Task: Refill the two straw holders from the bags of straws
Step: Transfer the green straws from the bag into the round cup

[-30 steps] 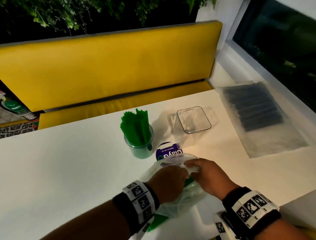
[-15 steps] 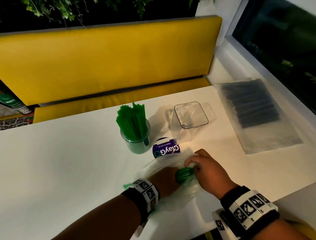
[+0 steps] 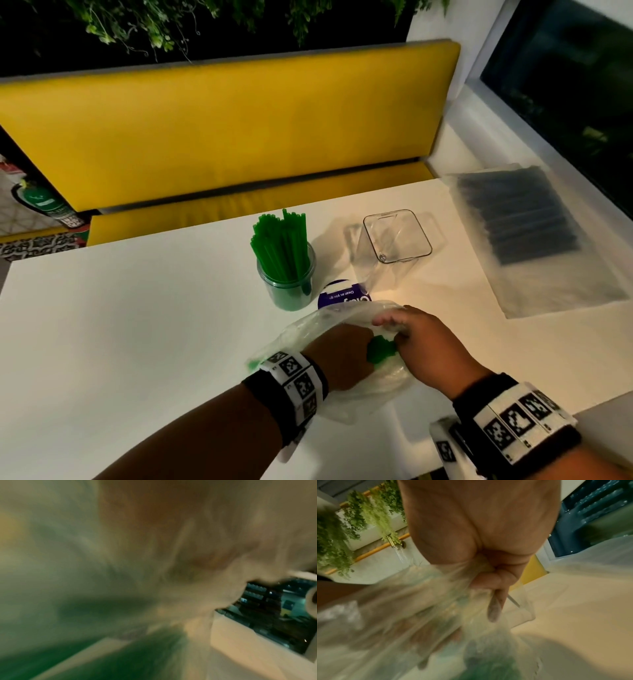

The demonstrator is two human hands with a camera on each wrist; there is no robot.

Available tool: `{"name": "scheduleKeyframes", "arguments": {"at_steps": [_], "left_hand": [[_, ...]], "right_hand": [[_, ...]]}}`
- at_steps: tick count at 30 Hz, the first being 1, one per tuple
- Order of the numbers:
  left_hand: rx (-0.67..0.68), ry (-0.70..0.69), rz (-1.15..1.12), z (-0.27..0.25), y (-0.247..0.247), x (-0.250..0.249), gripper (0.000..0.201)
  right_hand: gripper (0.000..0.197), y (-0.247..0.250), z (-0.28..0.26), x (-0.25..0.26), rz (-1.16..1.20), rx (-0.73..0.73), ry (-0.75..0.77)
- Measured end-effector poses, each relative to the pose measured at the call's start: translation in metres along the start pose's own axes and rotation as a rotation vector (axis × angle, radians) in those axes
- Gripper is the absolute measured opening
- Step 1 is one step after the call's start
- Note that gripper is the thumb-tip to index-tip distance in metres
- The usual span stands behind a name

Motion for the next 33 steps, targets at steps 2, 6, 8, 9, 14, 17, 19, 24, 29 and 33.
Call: {"name": "scheduleKeyframes", "arguments": {"at_steps": [2, 6, 8, 9, 14, 17, 19, 24, 29, 33], "left_hand": [[-0.021, -0.045, -0.044, -0.013, 0.017, -0.006, 0.019], [-0.203, -0.183, -0.522, -0.064, 0.090, -0.028, 0.015], [-0.384, -0.243, -0.876, -0.092, 0.145, -0.020, 0.017], [-0.533, -0.237, -1.009, -0.103, 0.174, -0.005, 0.017], [-1.123, -0.060, -1.227, -0.120, 0.240, 0.092, 0.017], [-1.202, -0.018, -1.164, -0.111, 0.239, 0.109, 0.019], [-1.231, -0.022, -1.151, -0.107, 0.240, 0.112, 0.019], [-1.266, -0.049, -1.149, -0.104, 0.243, 0.112, 0.020], [-1.252, -0.102, -1.156, -0.098, 0.253, 0.105, 0.022], [-1.247, -0.088, -1.083, -0.092, 0.249, 0.104, 0.019]], "right_hand": [[0.056, 0.002, 0.001, -0.014, -0.030, -0.016, -0.028], [0.050, 0.000, -0.001, -0.031, -0.115, 0.004, -0.057], [0.051, -0.005, -0.003, -0.034, -0.094, 0.027, -0.066], [0.052, -0.006, -0.004, -0.034, -0.078, 0.028, -0.072], [0.054, -0.014, -0.005, -0.034, -0.083, 0.052, -0.086], [0.058, -0.015, -0.006, -0.037, -0.036, 0.037, -0.083], [0.063, -0.016, -0.006, -0.040, -0.017, 0.033, -0.076], [0.060, -0.016, -0.006, -0.040, -0.021, 0.036, -0.076], [0.052, -0.018, -0.006, -0.037, -0.076, 0.087, -0.107], [0.052, -0.018, -0.004, -0.035, -0.075, 0.090, -0.104]]}}
Point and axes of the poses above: each hand's wrist, its own z-axis towards the middle knuckle, its own y-axis out of the back of the hand, x = y × z, the point moved 9 cm from there along z, towards the middle knuckle, and after that the axes turned 7 degrees about z, right-handed, at the moved point
